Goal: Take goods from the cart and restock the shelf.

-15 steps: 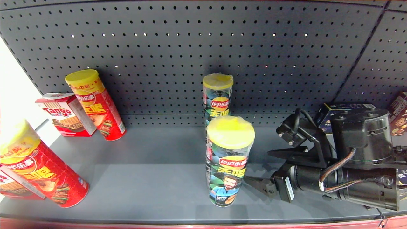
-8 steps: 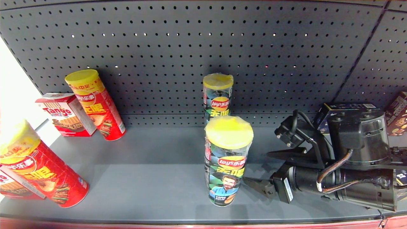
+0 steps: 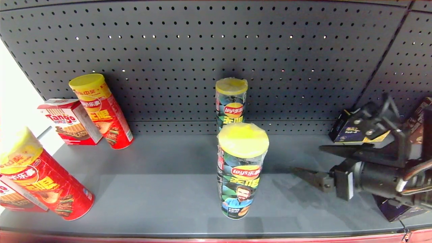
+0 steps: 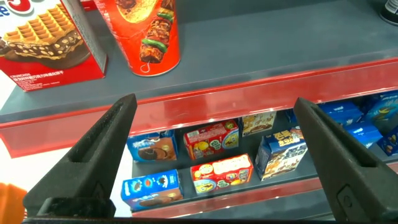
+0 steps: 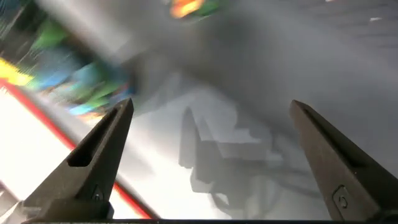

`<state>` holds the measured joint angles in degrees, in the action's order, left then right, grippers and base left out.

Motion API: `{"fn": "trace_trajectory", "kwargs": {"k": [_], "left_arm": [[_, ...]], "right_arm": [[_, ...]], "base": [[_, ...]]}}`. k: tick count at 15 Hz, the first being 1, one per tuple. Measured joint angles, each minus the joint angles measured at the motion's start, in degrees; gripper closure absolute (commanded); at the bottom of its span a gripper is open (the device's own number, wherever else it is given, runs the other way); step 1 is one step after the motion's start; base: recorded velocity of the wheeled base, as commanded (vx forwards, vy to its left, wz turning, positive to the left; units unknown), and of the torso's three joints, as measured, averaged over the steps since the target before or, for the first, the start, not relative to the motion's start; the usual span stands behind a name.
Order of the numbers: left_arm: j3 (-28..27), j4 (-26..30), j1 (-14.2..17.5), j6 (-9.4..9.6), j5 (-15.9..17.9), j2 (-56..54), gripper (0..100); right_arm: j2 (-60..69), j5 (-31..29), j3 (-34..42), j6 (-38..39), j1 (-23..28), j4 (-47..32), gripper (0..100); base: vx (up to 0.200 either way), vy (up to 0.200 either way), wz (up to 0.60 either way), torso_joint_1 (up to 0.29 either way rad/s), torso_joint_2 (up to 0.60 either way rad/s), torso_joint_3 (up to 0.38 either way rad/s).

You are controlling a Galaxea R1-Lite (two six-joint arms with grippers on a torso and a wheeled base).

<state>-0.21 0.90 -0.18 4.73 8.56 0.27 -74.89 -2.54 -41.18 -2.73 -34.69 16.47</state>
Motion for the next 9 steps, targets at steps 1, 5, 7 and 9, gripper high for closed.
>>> {"fn": "trace_trajectory", "kwargs": {"k": [1,5,7,9], "left_arm": [[0.0,0.0,0.0,0.02,0.0,0.0,0],[0.0,0.0,0.0,0.02,0.0,0.0,0],[0.0,0.1,0.0,0.02,0.0,0.0,0],[0.0,0.1,0.0,-0.05,0.0,0.0,0]], "right_arm": [[3.2,-0.2,0.4,0.3,2.7,0.0,0],[20.0,-2.8,5.4,0.8,15.5,-0.2,0],[30.5,-4.0,11.0,0.8,21.2,-0.5,0],[42.0,-4.3,18.2,0.7,26.7,-2.3,0]], "base": [[0.0,0.0,0.0,0.0,0.0,0.0],[0.0,0.0,0.0,0.0,0.0,0.0],[0.0,0.0,0.0,0.0,0.0,0.0],[0.0,0.0,0.0,0.0,0.0,0.0]]}}
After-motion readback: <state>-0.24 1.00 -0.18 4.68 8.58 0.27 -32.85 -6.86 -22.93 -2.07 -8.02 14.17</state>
